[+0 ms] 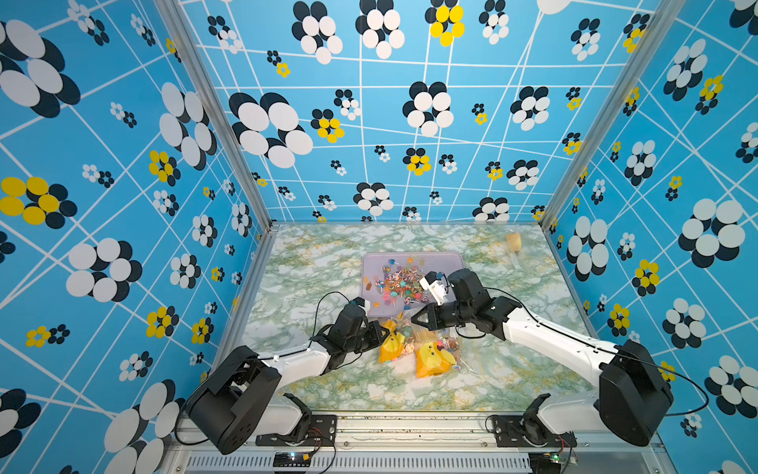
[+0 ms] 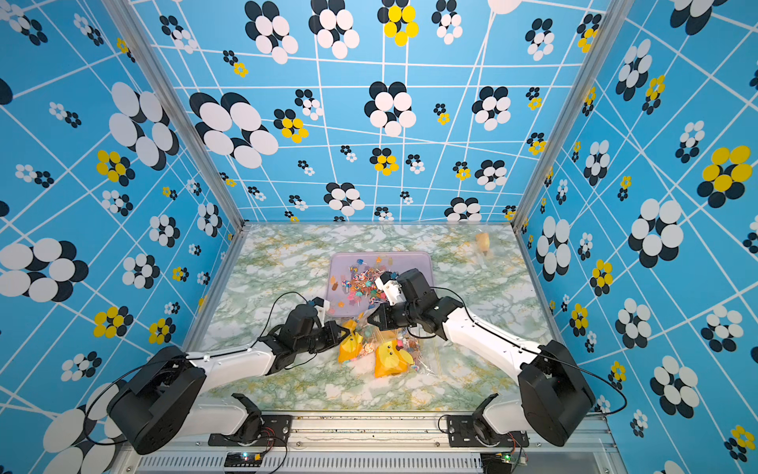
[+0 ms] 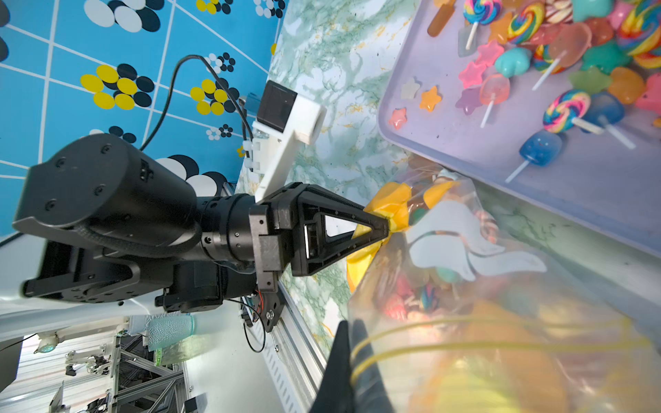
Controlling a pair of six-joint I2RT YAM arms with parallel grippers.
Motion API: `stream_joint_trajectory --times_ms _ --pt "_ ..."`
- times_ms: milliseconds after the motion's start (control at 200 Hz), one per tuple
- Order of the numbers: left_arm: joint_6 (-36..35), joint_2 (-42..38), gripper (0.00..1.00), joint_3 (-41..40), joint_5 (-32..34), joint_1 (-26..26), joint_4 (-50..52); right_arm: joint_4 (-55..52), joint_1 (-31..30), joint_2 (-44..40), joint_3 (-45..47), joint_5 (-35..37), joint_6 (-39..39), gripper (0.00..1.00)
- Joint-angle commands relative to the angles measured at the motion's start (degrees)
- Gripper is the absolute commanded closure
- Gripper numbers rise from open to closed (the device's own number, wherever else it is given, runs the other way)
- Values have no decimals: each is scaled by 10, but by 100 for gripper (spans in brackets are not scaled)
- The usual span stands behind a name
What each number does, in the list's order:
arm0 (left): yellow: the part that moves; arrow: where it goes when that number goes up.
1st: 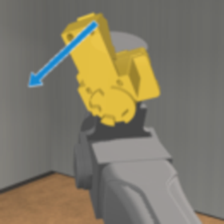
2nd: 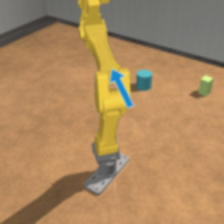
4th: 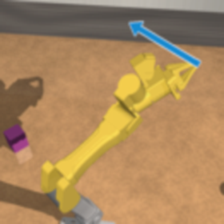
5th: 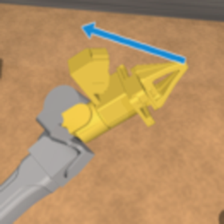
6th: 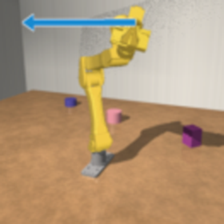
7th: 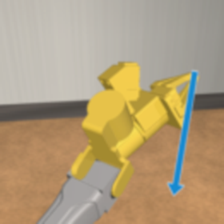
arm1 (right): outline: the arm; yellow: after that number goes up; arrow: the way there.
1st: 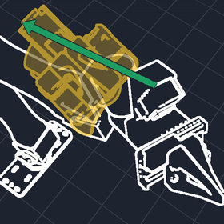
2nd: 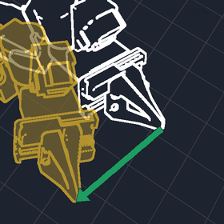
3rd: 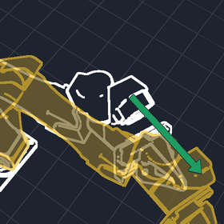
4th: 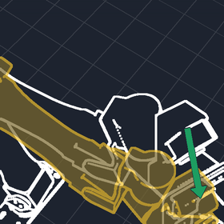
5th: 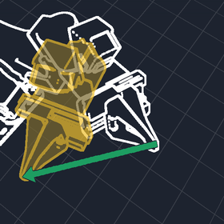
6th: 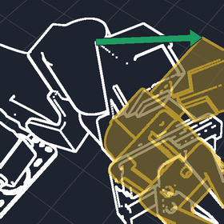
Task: Pour candies out of the ziploc bag
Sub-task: Pick up the ziploc bag from the center of the board.
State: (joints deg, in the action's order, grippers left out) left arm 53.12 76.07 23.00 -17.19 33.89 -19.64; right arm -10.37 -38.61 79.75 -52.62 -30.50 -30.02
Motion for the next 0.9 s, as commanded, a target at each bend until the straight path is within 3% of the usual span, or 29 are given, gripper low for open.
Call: stream_joint_trajectory --times_ms 0,335,894 --pt "-9 -26 100 19 -1 -12 10 -13 4 3 -32 3 26 100" --pt "-20 -46 100 41 -6 -60 11 -26 21 22 -76 2 45 100" --pt "-2 73 100 160 -45 -109 -68 -46 84 135 -186 -36 87 100"
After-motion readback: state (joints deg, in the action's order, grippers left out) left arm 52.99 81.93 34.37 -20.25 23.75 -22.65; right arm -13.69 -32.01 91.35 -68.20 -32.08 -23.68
